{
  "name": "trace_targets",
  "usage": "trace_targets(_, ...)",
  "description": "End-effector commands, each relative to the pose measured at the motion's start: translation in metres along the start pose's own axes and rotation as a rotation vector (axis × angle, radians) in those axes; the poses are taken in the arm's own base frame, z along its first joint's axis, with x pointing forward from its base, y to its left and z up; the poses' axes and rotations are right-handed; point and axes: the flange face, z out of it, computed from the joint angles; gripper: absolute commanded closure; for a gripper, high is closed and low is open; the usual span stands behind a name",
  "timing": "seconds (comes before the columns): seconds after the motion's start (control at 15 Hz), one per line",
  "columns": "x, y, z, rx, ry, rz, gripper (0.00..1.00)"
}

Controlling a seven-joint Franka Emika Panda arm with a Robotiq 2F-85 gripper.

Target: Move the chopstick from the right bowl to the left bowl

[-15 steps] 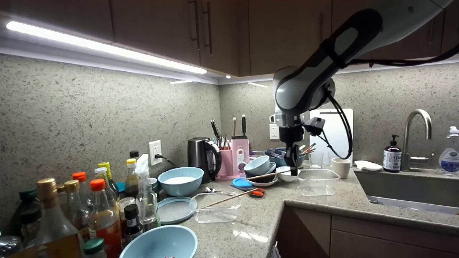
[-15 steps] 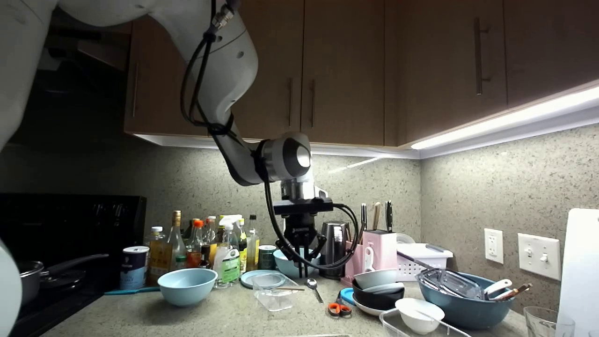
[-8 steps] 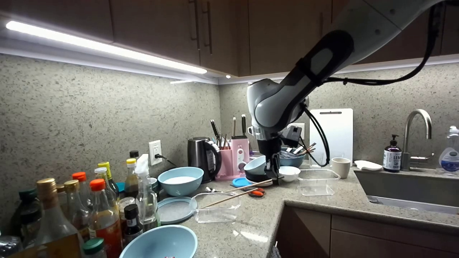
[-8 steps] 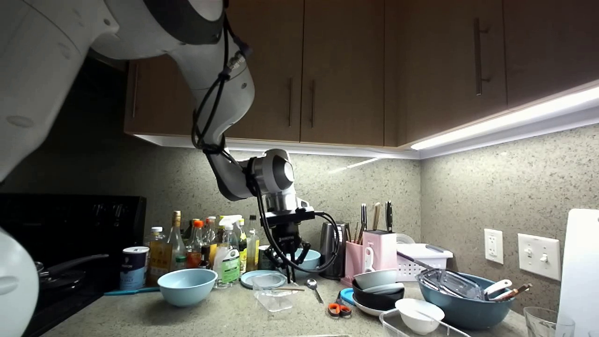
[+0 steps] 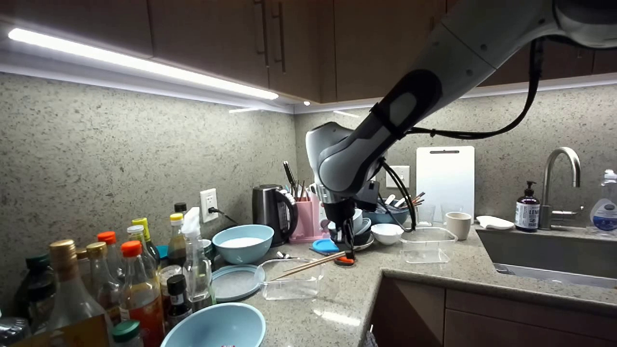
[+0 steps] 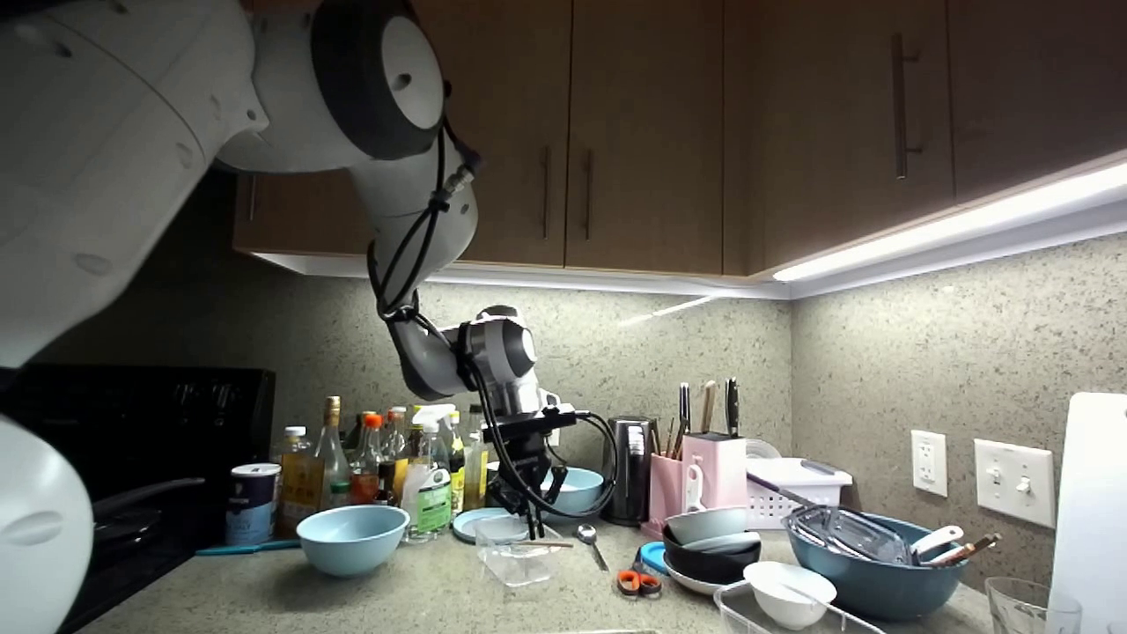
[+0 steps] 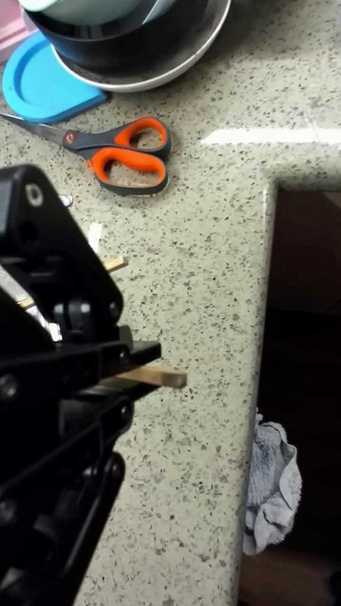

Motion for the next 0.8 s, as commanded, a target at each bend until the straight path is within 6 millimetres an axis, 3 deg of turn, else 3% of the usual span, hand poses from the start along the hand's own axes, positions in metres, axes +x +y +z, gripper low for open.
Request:
trace_targets(0.0,0.019,-0.008,0.003,0.008,0.002,-0.062,0.97)
trace_targets(0.33,0.027,-0.006,0.017,0.05,-0.004,-0.139,0.97)
trace_targets(0.73,0.019,0.026,0.032,0.143,-0.034,-0.148,0.97)
